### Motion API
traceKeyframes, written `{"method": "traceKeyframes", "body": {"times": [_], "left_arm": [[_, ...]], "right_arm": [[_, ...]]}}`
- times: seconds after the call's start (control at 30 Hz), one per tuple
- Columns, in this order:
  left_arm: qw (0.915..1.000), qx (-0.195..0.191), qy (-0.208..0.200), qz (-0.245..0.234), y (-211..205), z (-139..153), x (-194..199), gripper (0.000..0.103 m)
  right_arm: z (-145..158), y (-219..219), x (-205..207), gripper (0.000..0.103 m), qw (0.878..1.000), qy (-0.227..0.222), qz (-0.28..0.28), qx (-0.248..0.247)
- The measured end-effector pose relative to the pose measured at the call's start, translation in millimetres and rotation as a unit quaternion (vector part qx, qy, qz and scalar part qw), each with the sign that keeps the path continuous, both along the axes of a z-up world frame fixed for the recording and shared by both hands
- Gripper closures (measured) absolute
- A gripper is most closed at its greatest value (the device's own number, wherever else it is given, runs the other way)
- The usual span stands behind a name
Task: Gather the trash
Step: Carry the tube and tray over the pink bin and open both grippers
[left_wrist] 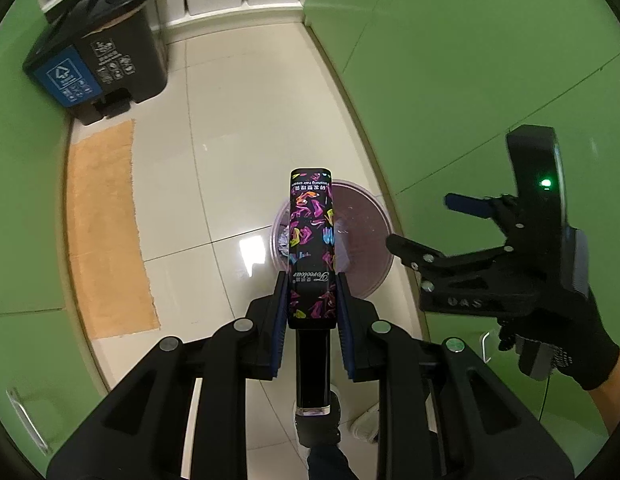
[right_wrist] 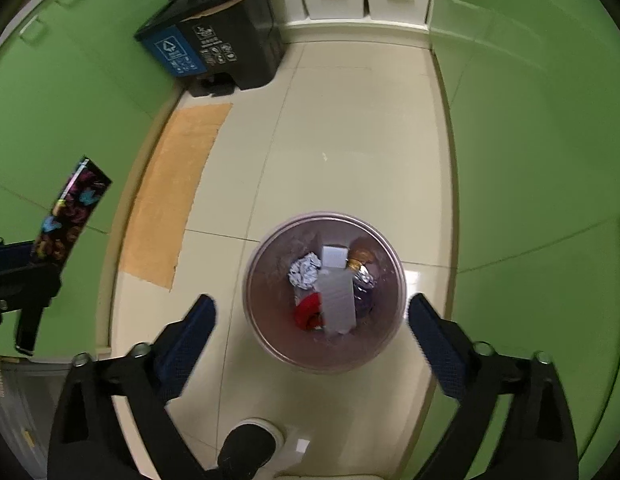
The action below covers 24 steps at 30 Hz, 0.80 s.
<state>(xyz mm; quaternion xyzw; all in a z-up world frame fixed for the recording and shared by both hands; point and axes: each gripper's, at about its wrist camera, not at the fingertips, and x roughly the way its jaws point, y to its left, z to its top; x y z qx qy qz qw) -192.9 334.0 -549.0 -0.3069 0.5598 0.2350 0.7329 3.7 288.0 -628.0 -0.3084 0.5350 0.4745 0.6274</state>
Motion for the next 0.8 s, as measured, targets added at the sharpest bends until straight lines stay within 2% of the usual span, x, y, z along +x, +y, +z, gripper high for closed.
{"method": "traceKeyframes", "body": {"times": [0.13,0.27,0.47,0.73,0.77,0.8], "left_arm": [[0.9998,-0.008,-0.004,-0.016,-5,-3,15,0.081],[0.9993,-0.014,-0.005,-0.033,-10,-7,34,0.081],[0.9983,-0.021,-0.003,-0.055,-18,-22,66,0.081],[0.9971,-0.014,0.007,-0.074,-21,-58,94,0.079],[0.997,-0.014,0.008,-0.075,-21,-62,95,0.074],[0.9969,-0.014,0.009,-0.077,-22,-66,96,0.065]], "right_arm": [[10,-14,7,0.007,0.999,-0.007,-0.029,-0.012],[38,-39,7,0.006,0.998,-0.021,-0.065,-0.016],[63,-71,5,0.006,0.995,-0.022,-0.097,-0.016],[57,-101,8,0.006,0.993,-0.017,-0.119,-0.006],[55,-104,9,0.006,0.992,-0.013,-0.124,-0.005],[54,-108,9,0.006,0.992,-0.011,-0.128,-0.004]]}}
